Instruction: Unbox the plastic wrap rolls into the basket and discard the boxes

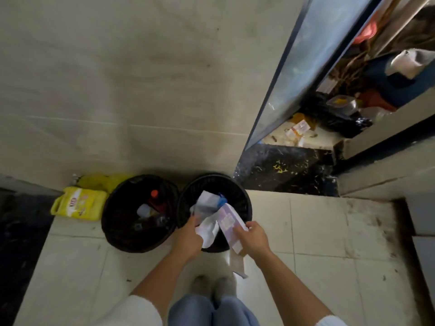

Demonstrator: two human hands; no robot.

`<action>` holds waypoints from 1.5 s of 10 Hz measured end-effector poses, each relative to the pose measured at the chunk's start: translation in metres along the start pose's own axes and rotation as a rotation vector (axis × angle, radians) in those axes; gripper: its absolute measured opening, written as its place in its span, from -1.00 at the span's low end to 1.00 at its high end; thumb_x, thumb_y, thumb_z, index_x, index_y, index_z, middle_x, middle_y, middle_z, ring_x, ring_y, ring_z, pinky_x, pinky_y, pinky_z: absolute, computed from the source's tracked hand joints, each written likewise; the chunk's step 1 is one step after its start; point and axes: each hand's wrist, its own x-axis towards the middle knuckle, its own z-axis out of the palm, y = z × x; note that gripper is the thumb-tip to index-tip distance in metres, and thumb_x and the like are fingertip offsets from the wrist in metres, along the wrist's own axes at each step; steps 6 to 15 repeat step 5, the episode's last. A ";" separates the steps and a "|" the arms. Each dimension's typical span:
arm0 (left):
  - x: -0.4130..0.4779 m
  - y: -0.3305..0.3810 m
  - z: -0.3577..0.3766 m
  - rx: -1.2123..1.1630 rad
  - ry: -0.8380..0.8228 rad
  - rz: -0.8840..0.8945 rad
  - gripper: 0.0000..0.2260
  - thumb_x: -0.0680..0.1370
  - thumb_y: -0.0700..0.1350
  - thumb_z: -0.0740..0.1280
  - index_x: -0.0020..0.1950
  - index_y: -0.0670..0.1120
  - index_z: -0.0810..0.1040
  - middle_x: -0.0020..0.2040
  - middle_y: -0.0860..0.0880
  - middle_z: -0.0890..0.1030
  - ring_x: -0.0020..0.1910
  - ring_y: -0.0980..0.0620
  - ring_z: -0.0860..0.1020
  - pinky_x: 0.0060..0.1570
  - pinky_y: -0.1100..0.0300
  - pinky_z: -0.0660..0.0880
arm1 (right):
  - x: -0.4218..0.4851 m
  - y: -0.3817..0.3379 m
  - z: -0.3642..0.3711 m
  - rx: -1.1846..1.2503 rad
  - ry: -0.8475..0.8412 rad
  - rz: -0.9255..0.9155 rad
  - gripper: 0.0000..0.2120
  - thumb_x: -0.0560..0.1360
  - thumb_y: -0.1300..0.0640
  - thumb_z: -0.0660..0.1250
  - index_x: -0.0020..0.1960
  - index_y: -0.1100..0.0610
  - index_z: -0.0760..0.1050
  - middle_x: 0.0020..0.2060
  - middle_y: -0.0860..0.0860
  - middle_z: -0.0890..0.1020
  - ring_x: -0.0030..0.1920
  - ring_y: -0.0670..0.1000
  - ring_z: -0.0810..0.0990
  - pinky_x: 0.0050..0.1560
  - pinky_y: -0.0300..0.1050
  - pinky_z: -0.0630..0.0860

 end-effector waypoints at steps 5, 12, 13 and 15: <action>-0.068 0.079 -0.060 0.076 0.039 0.178 -0.67 0.53 -0.19 0.25 0.30 -0.06 0.43 0.20 -0.07 0.54 0.16 -0.03 0.50 0.05 0.17 0.43 | -0.076 -0.079 -0.043 -0.176 -0.050 -0.190 -0.78 0.48 0.03 0.33 0.07 0.13 0.48 -0.05 0.06 0.62 -0.05 0.05 0.58 -0.04 -0.08 0.53; -0.068 0.079 -0.060 0.076 0.039 0.178 -0.67 0.53 -0.19 0.25 0.30 -0.06 0.43 0.20 -0.07 0.54 0.16 -0.03 0.50 0.05 0.17 0.43 | -0.076 -0.079 -0.043 -0.176 -0.050 -0.190 -0.78 0.48 0.03 0.33 0.07 0.13 0.48 -0.05 0.06 0.62 -0.05 0.05 0.58 -0.04 -0.08 0.53; -0.068 0.079 -0.060 0.076 0.039 0.178 -0.67 0.53 -0.19 0.25 0.30 -0.06 0.43 0.20 -0.07 0.54 0.16 -0.03 0.50 0.05 0.17 0.43 | -0.076 -0.079 -0.043 -0.176 -0.050 -0.190 -0.78 0.48 0.03 0.33 0.07 0.13 0.48 -0.05 0.06 0.62 -0.05 0.05 0.58 -0.04 -0.08 0.53; -0.068 0.079 -0.060 0.076 0.039 0.178 -0.67 0.53 -0.19 0.25 0.30 -0.06 0.43 0.20 -0.07 0.54 0.16 -0.03 0.50 0.05 0.17 0.43 | -0.076 -0.079 -0.043 -0.176 -0.050 -0.190 -0.78 0.48 0.03 0.33 0.07 0.13 0.48 -0.05 0.06 0.62 -0.05 0.05 0.58 -0.04 -0.08 0.53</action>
